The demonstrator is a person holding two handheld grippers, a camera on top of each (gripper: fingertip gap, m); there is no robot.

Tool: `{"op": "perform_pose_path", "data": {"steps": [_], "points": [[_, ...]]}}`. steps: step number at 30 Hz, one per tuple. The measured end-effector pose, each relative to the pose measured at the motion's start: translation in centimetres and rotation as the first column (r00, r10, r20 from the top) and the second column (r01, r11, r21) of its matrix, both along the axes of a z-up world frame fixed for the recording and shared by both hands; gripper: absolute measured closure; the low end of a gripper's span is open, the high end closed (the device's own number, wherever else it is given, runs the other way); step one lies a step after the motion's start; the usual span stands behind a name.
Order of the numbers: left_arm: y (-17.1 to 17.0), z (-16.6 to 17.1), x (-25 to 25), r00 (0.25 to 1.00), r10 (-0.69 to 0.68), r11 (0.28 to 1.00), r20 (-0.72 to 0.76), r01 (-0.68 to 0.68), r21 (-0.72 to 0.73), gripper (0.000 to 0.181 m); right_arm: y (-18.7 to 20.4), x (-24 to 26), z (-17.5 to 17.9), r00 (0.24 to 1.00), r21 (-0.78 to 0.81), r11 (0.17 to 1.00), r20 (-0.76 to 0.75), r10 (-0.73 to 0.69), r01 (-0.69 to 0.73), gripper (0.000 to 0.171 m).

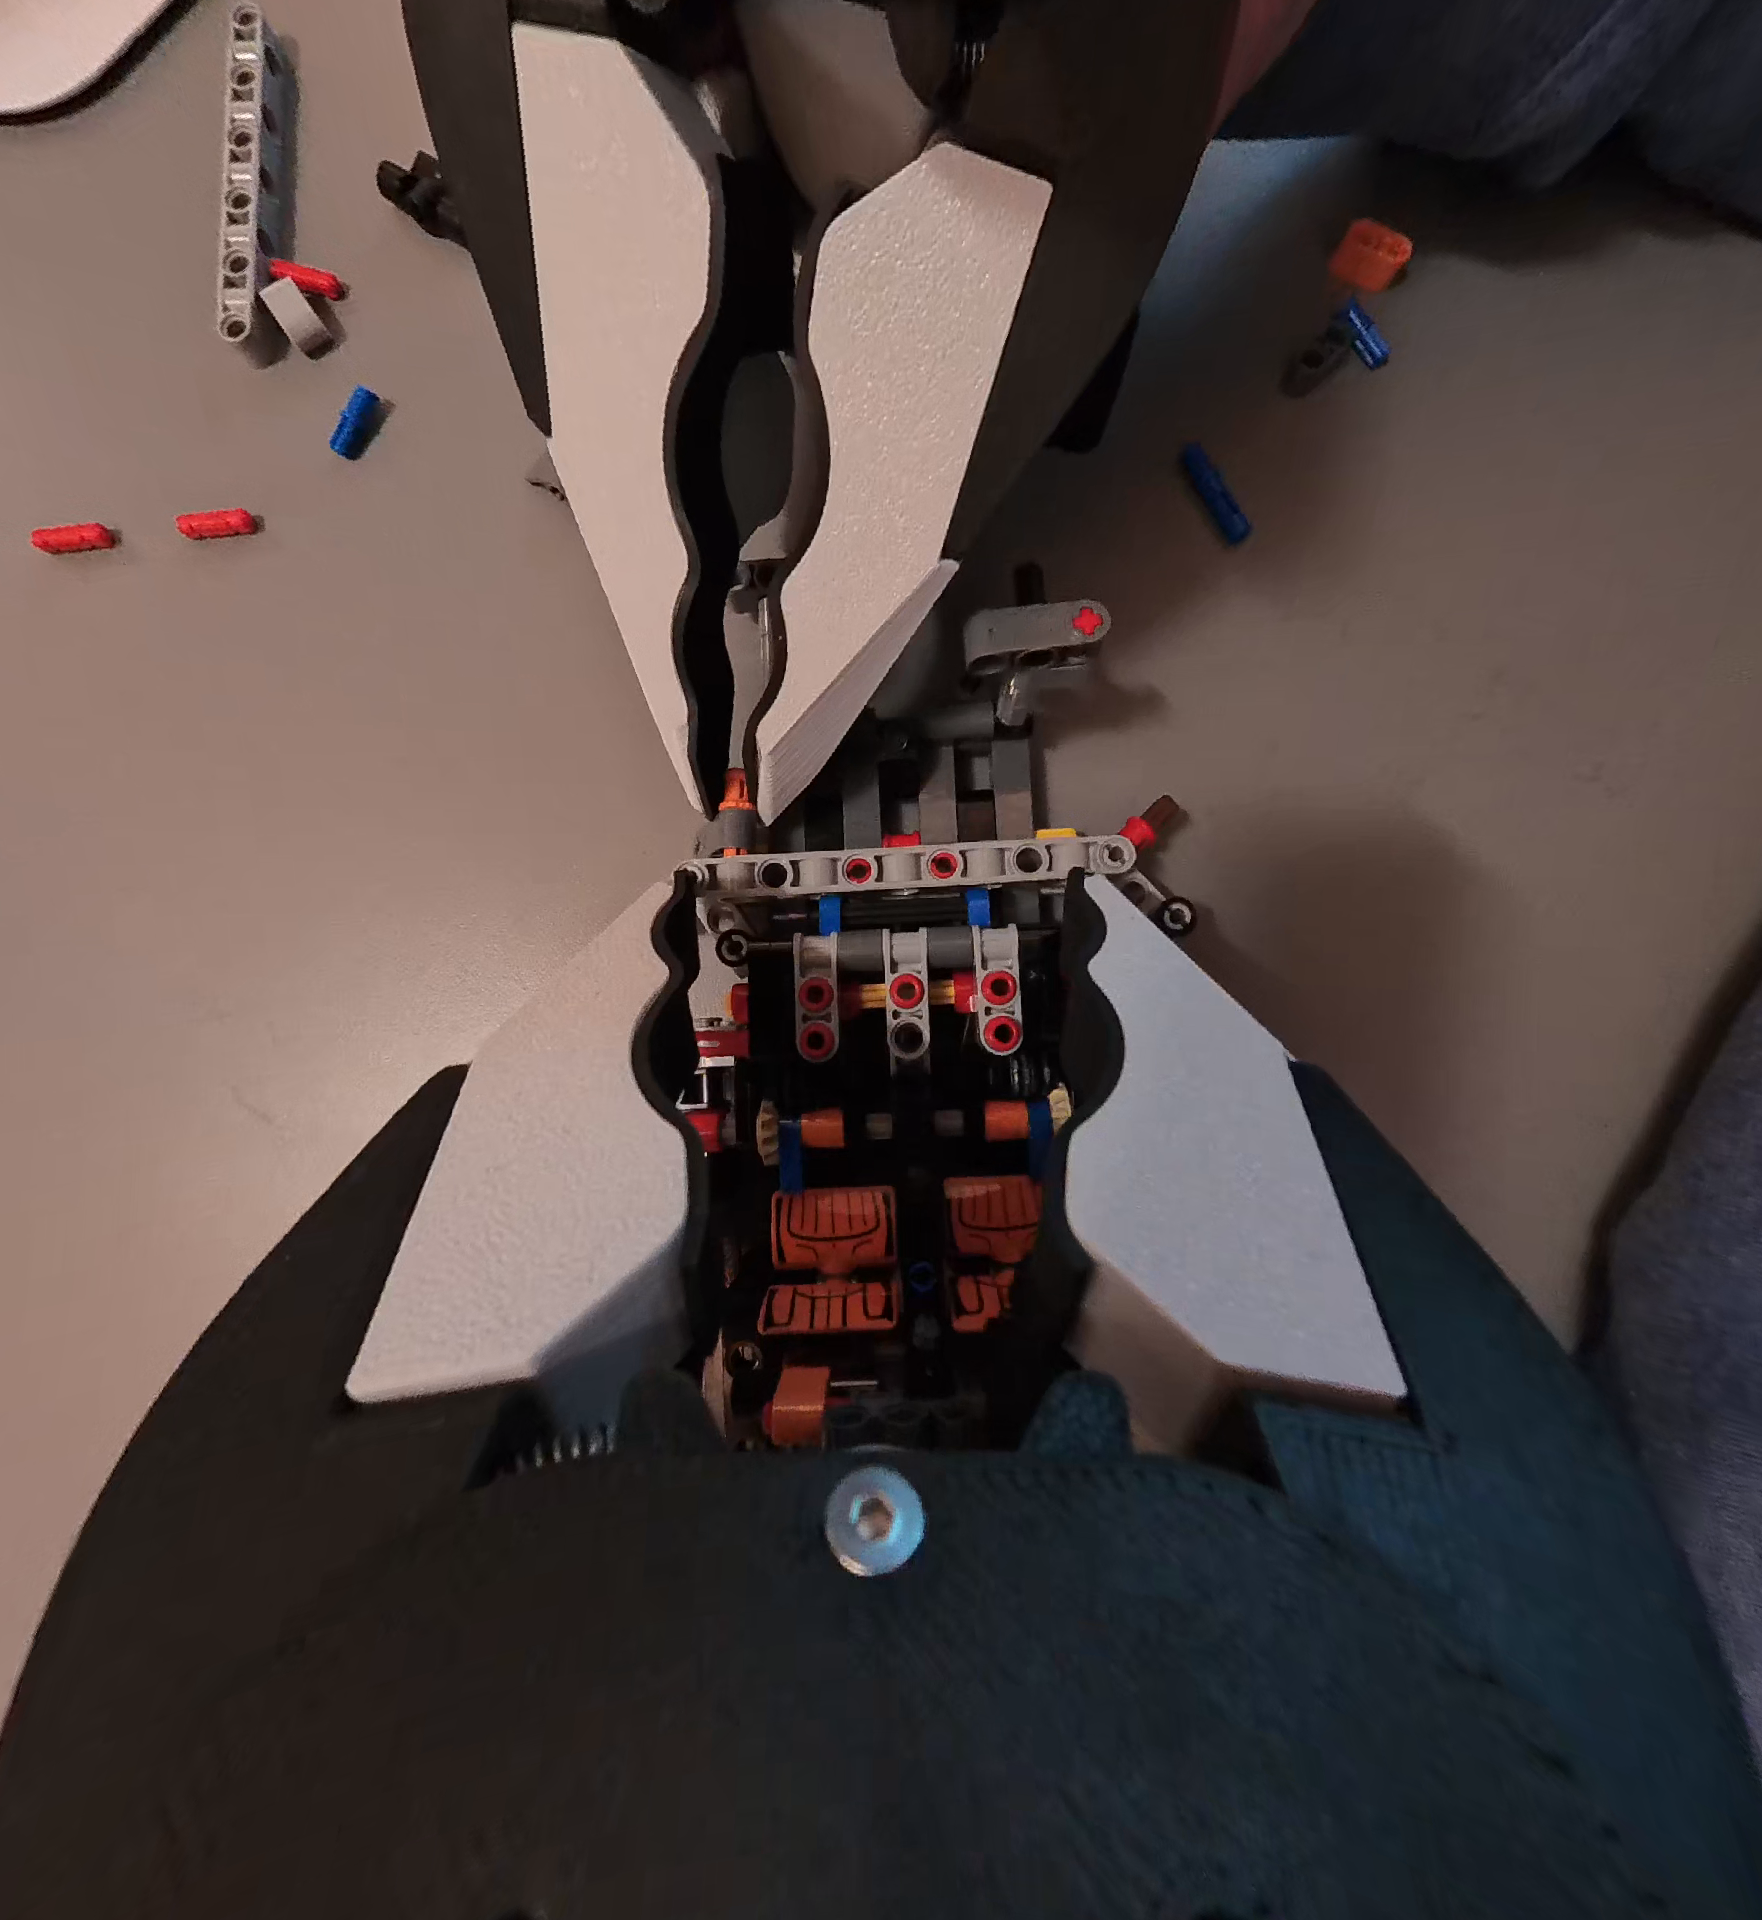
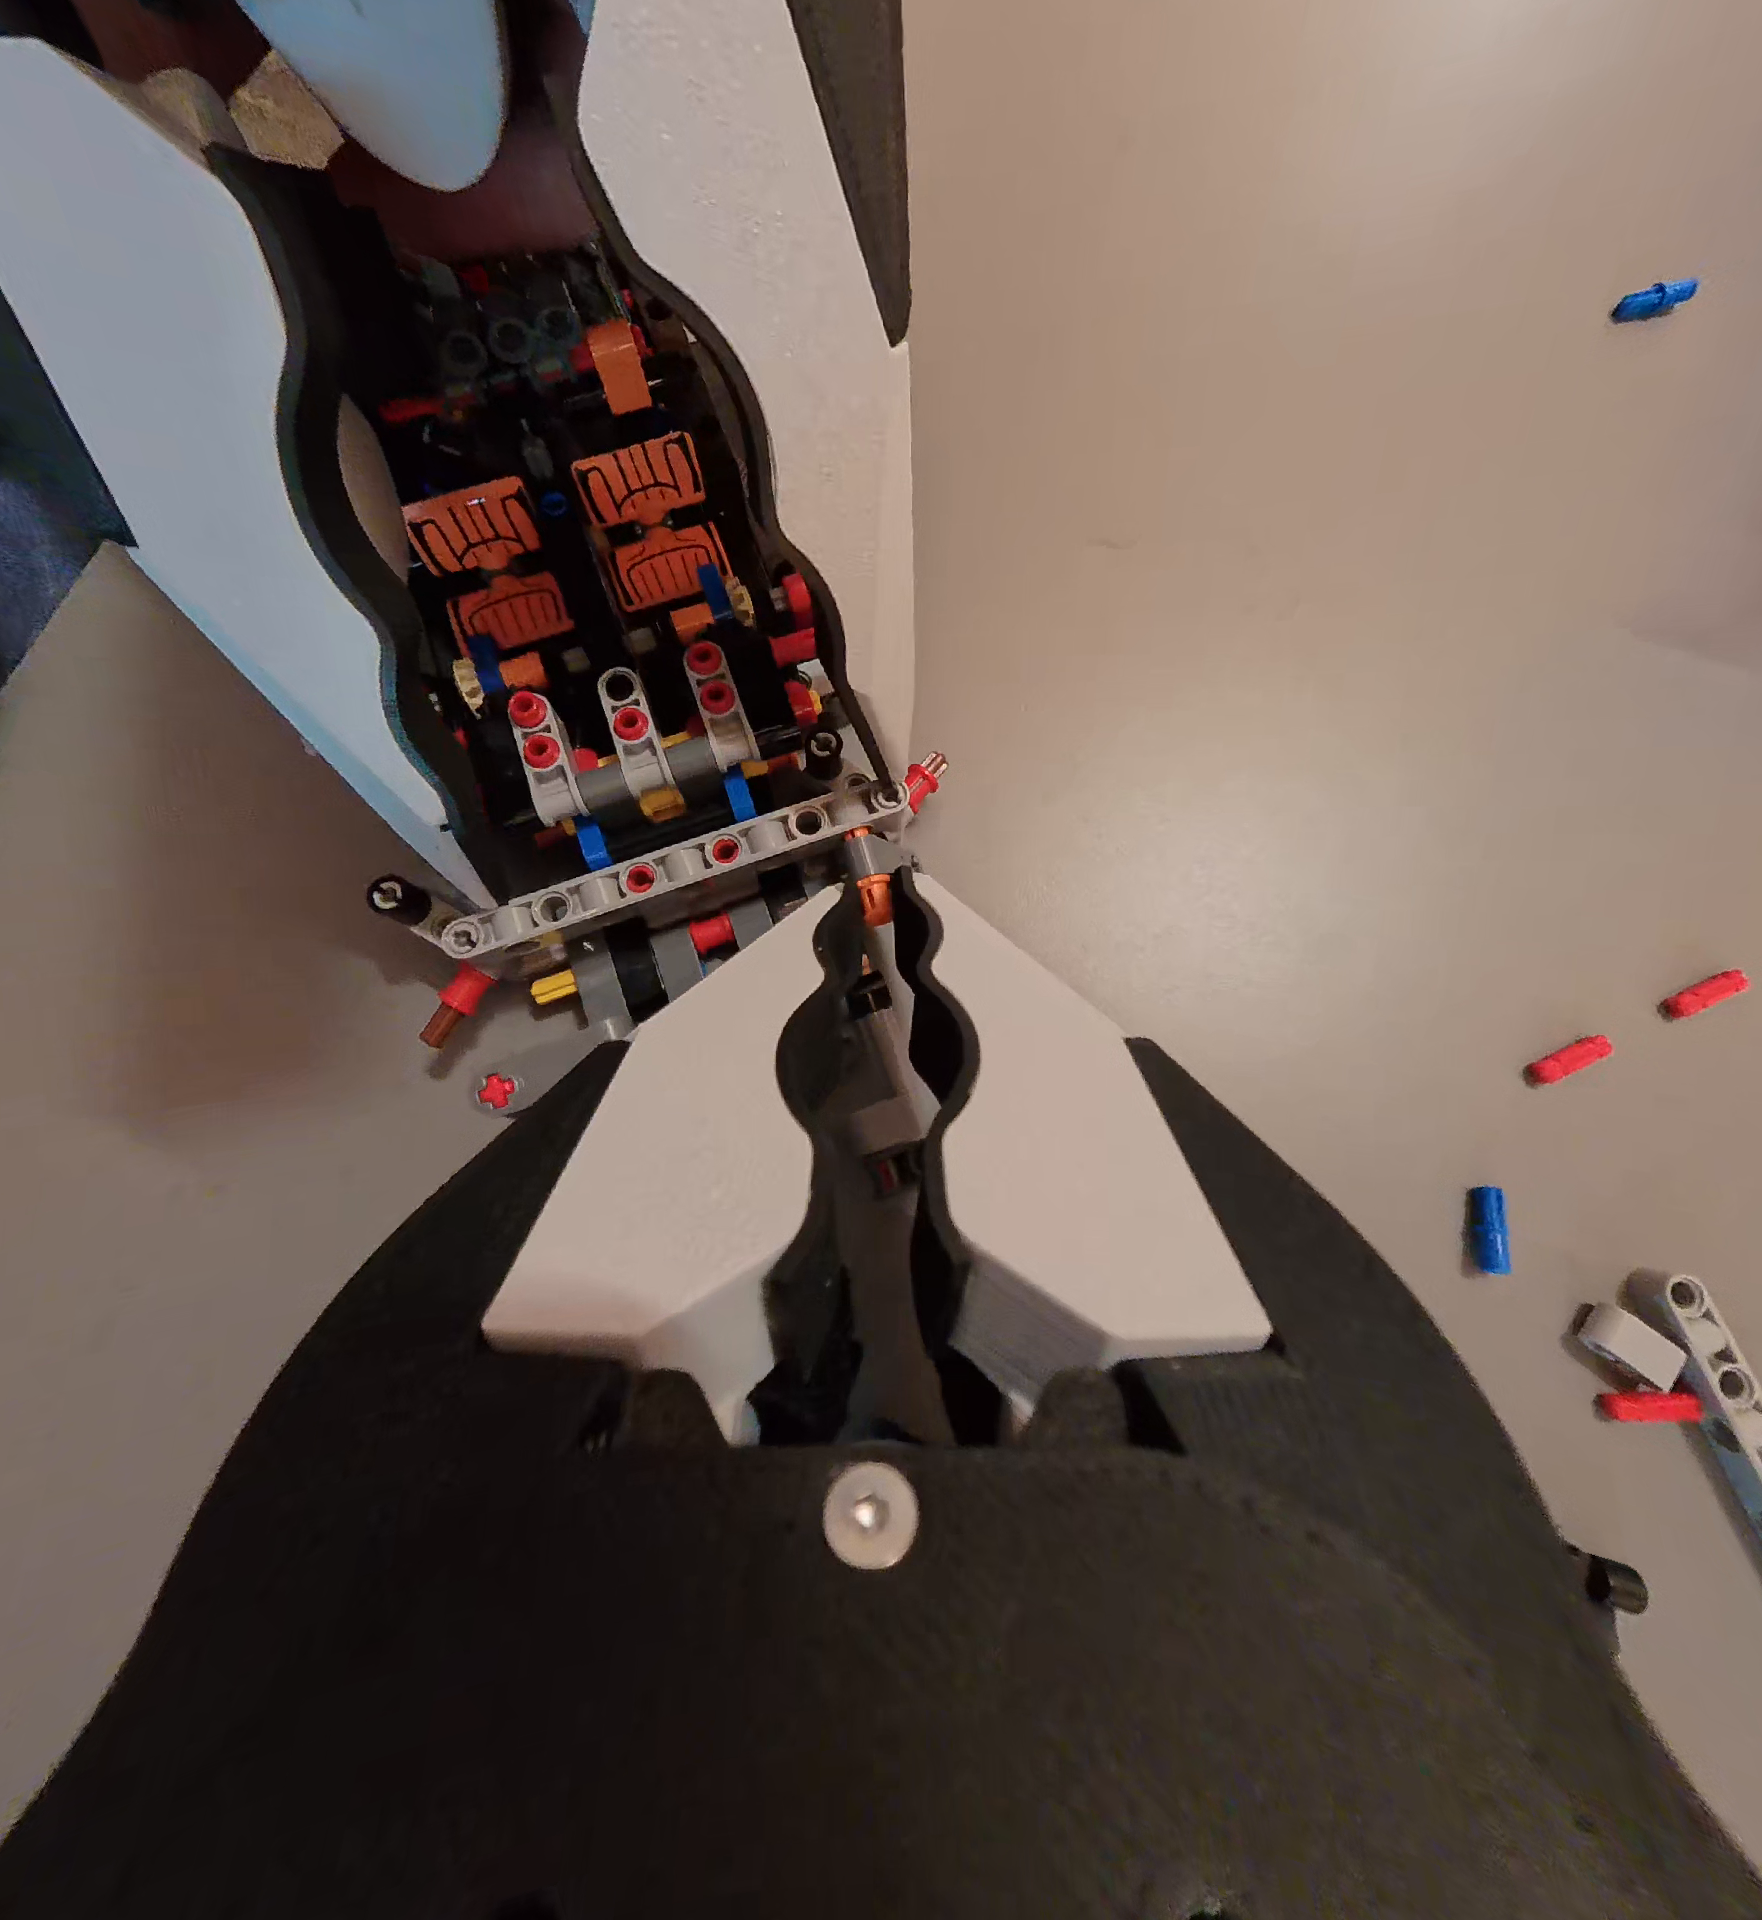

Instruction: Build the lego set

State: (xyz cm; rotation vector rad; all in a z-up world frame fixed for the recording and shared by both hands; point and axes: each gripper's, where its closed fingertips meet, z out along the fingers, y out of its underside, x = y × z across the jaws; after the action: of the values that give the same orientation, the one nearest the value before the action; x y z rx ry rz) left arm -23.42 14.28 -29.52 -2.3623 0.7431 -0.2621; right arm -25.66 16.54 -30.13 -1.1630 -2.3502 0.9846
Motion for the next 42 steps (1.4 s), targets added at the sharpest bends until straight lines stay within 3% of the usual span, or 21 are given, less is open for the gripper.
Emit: {"op": "perform_pose_path", "data": {"steps": [22, 30, 34, 37, 42], "points": [[-0.12, 0.01, -0.12, 1.0, 0.018, 0.999, 0.01, -0.018, 0.05, 0.114, -0.33, -0.44, 0.11, 0.999, 0.099, 0.995, -0.044, 0.023, -0.019, 0.17], [-0.12, 0.02, -0.14, 1.0, 0.02, 0.998, 0.013, -0.021, 0.056, 0.114, -0.47, -0.52, 0.11, 1.0, 0.102, 0.995, 0.017, 0.001, -0.003, 0.17], [-0.07, 0.08, -0.15, 1.0, 0.022, 0.998, 0.007, -0.023, 0.062, 0.115, -0.27, -0.55, 0.12, 0.999, 0.023, 1.0, 0.05, -0.011, 0.01, 0.168], [-0.04, 0.24, 0.04, 1.0, 0.017, 0.997, -0.002, -0.017, 0.079, 0.127, -0.11, -0.83, 0.02, 0.998, 0.019, 1.0, 0.056, 0.01, -0.011, 0.167], [0.27, 0.35, -0.18, 0.998, 0.025, 0.994, -0.057, -0.019, 0.103, 0.12, 0.23, -0.6, 0.32, 0.994, 0.056, 0.996, 0.093, 0.061, -0.067, 0.166]]}}
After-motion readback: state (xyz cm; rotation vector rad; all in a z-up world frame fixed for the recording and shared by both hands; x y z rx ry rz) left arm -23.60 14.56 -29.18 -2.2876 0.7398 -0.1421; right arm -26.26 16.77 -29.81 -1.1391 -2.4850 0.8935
